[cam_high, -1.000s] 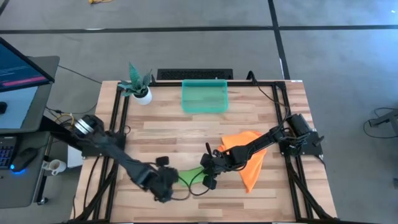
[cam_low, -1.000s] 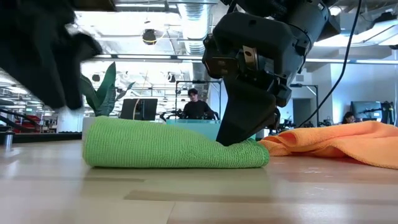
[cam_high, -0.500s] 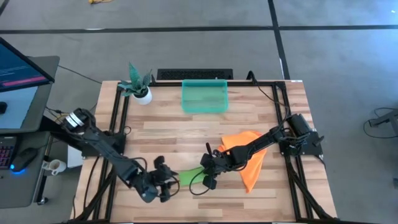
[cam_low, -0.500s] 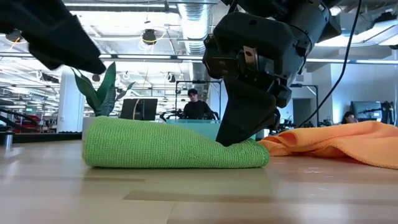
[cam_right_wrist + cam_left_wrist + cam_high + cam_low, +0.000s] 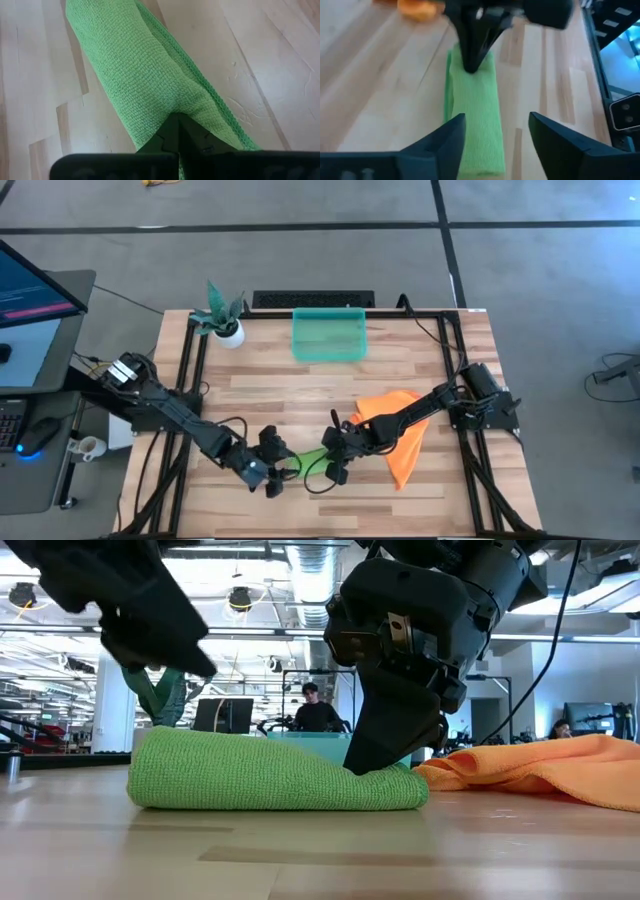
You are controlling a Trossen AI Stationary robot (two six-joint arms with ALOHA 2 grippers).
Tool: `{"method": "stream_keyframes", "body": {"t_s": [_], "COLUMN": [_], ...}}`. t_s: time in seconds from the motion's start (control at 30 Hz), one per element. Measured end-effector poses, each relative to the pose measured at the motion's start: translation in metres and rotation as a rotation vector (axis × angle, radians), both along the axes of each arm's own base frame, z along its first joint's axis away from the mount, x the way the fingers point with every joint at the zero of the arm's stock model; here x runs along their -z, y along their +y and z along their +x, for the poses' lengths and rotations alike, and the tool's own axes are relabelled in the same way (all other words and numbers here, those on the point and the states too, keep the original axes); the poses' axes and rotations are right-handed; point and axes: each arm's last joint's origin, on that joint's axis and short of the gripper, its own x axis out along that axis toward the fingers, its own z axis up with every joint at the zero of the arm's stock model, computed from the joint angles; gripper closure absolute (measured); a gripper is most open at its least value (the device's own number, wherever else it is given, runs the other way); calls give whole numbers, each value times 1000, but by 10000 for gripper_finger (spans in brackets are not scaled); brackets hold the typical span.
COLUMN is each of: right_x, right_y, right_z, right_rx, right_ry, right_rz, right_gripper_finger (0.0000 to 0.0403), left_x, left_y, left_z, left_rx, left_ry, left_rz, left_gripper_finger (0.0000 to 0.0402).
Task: Roll towel into tight, uniform cylinder
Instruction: Roll the green microfiber towel
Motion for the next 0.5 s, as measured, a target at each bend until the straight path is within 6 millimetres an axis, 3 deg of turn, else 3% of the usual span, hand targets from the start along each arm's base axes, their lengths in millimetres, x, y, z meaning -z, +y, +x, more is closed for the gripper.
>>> {"method": "stream_keyframes", "body": {"t_s": [0.2, 0.5], "right_x": [0, 0], "right_y": [0, 0], "right_z": [0, 0], "right_rx": [0, 0], "right_ry": [-1, -1], "right_rz": [0, -1], "right_gripper_finger": [381, 380], "left_x": [3, 18], "left_y": [15, 21], "left_z": [8, 15], "left_rx": [-36, -46], "left_ry": [81, 141], "left_rz": [-150, -160], "left_gripper_finger": [145, 141]}}
